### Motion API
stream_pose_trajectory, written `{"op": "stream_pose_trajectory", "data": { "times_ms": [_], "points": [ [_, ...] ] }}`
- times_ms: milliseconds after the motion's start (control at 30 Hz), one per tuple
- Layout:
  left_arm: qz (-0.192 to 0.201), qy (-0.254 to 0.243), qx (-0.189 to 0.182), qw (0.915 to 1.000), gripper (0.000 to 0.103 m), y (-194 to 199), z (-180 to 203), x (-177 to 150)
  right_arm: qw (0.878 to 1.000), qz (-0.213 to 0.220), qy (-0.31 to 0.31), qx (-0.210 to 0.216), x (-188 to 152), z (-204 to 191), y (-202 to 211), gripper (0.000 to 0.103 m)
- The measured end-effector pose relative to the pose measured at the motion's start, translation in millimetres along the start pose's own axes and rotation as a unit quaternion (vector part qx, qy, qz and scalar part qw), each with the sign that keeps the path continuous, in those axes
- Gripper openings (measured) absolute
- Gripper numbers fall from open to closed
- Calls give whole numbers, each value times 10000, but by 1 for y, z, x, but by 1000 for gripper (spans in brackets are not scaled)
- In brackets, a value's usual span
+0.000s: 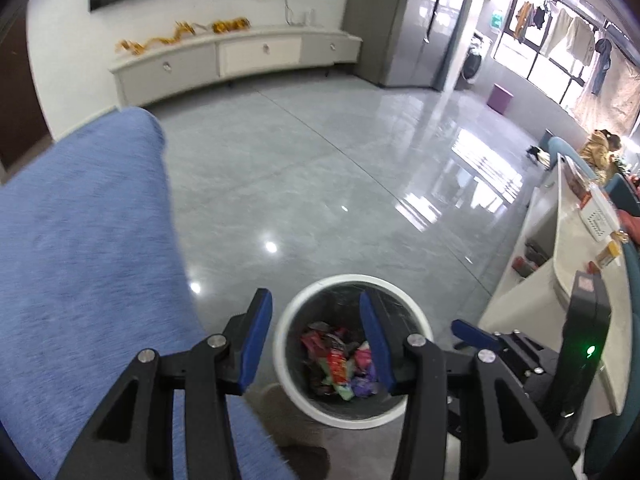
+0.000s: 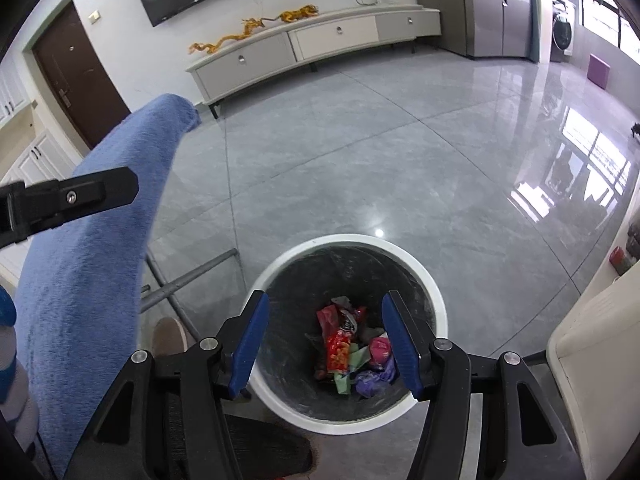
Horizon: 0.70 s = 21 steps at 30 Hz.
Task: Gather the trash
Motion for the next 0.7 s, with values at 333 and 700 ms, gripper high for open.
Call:
{"op": "stream_pose_trajectory", "data": {
  "times_ms": [333, 700],
  "points": [
    [670, 123, 956, 9931, 55, 57, -41, -30, 9991, 305, 257, 146, 0, -41, 33, 64],
    [893, 155, 1306, 9873, 58, 83, -59, -47, 9956, 730, 570, -105, -2, -74, 62, 83]
  ]
}}
Point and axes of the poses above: each gripper's, at about its wrist camera, not at the fingertips, and y roughly against the way its jaws point, z to its right, x to its top, the point moved 5 cm from there along -y, roughly the way its jaws point, and after that the axes turned 2 degrees about -x, right-handed, at the moved point
